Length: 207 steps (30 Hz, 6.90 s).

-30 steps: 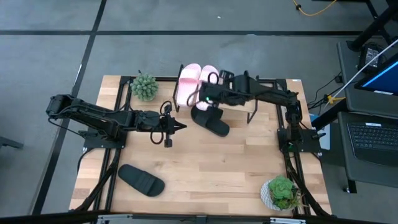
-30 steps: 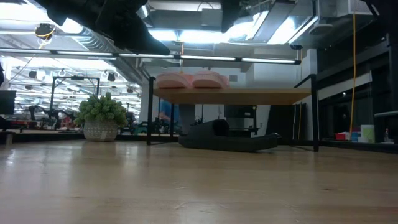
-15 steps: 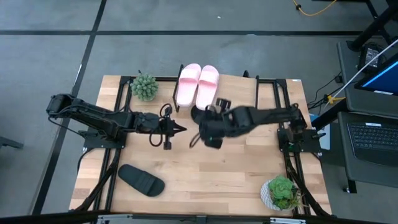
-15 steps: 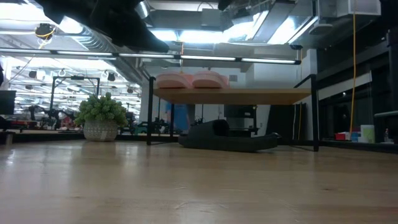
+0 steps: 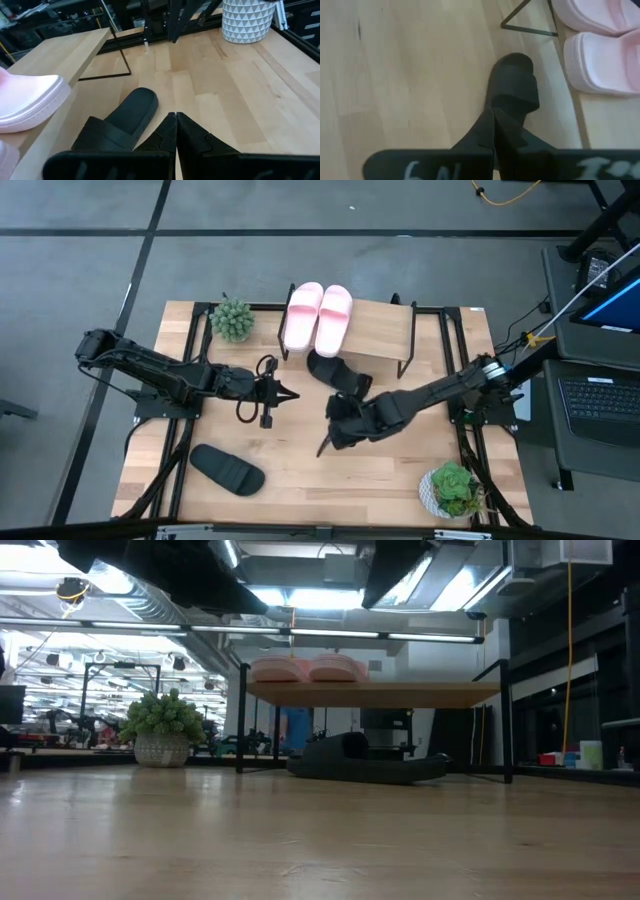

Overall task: Pick and place slides into the shelf
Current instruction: Put the top black slipper on the shelf

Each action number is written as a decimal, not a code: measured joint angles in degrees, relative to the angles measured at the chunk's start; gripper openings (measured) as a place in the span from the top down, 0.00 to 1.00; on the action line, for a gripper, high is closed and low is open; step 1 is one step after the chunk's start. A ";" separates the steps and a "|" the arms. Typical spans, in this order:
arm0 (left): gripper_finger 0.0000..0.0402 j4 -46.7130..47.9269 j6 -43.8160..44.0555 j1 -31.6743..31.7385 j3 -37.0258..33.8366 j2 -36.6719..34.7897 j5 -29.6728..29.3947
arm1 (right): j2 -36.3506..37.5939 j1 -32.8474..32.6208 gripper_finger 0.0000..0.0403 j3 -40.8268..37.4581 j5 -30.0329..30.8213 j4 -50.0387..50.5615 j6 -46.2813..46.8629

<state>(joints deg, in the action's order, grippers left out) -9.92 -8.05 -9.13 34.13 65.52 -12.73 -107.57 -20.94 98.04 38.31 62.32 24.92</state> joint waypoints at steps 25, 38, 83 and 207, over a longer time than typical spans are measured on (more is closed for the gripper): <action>1.00 -2.79 4.18 0.11 0.00 0.03 1.76 | 46.41 -5.50 0.99 -59.52 -4.01 -48.48 -17.06; 1.00 -12.04 7.69 -5.26 1.55 5.98 -5.28 | 52.99 -9.98 0.99 -67.25 -4.07 -56.80 -18.66; 1.00 45.50 42.47 -4.16 55.94 41.31 -29.84 | 65.46 -23.00 0.98 -73.11 1.15 -46.37 -13.27; 0.84 50.93 37.48 5.53 55.98 56.15 -30.05 | 65.42 -22.97 0.98 -73.13 1.11 -42.66 -11.67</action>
<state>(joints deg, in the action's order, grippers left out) 41.01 29.42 -3.60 90.11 121.67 -42.78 -42.15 -43.91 24.91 39.42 19.66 13.26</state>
